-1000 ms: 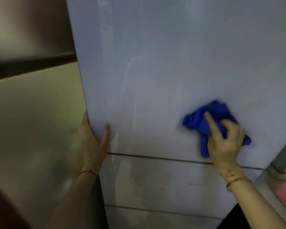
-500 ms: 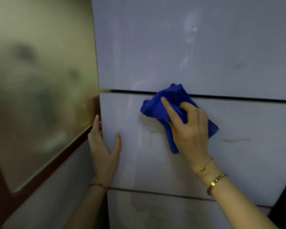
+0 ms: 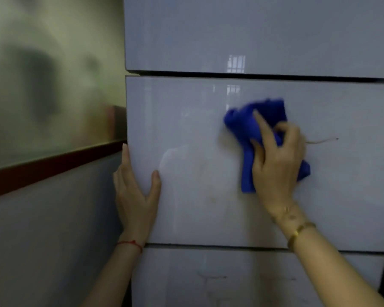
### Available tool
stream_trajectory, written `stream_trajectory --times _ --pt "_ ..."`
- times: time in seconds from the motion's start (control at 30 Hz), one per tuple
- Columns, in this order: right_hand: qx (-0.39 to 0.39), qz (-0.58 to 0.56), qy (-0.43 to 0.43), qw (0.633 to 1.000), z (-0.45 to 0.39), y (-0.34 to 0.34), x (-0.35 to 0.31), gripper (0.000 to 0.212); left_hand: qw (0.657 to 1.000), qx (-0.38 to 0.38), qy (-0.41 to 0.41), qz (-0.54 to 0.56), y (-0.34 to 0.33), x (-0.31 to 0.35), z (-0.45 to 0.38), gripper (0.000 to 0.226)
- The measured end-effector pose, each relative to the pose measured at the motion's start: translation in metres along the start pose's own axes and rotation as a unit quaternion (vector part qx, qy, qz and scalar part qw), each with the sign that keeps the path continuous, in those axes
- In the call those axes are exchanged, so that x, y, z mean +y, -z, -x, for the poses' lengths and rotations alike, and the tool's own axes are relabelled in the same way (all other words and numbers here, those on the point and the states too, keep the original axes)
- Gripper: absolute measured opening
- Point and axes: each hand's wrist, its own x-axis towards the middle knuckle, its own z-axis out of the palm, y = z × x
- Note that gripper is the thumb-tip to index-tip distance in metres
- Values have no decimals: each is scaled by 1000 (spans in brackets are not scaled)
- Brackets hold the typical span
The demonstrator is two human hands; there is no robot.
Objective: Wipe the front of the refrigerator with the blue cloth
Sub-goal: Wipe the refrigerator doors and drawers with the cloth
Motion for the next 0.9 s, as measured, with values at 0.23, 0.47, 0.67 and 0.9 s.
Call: stream_trajectory --times 0.23,0.47,0.67,0.9 --pt "-70 9 198 978 71 -5 -39 50 1000 1 -13 -8 1 -2 -1 79" --pt "1 8 -3 1000 23 15 32 44 1000 -4 -11 7 0 0 1 77" --pt "-1 4 29 1000 -12 -9 -10 43 1000 3 -6 -5 0 2 2 76" --pt "-49 40 27 998 104 33 44 61 1000 6 -14 -20 1 5 2 76"
